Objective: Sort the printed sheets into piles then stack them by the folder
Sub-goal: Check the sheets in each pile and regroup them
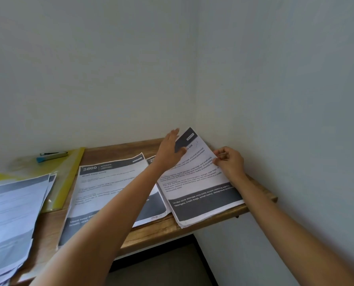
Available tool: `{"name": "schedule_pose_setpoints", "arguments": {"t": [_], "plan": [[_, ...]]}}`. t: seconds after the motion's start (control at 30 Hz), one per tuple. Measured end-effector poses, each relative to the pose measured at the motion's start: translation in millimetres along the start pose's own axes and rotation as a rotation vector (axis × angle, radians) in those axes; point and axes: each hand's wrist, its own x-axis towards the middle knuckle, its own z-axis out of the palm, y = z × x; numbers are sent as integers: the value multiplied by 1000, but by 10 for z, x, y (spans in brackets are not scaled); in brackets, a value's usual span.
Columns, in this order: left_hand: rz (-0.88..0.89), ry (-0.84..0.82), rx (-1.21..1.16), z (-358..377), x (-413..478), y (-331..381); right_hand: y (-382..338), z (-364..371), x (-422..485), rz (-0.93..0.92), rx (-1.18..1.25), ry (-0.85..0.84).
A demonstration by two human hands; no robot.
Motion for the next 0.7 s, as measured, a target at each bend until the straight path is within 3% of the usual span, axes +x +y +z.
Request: {"name": "schedule_pose_setpoints", "arguments": {"t": [0.2,0.43,0.7], "plan": [[-33,26,-103,247,117,-97,27,18,42,-20,-7,-7],[-17,228,-263,351,78,-153,61,30,79,6,19,-39],[-154,345,-415,411,122,-277,34,27,93,50,37,-93]]}}
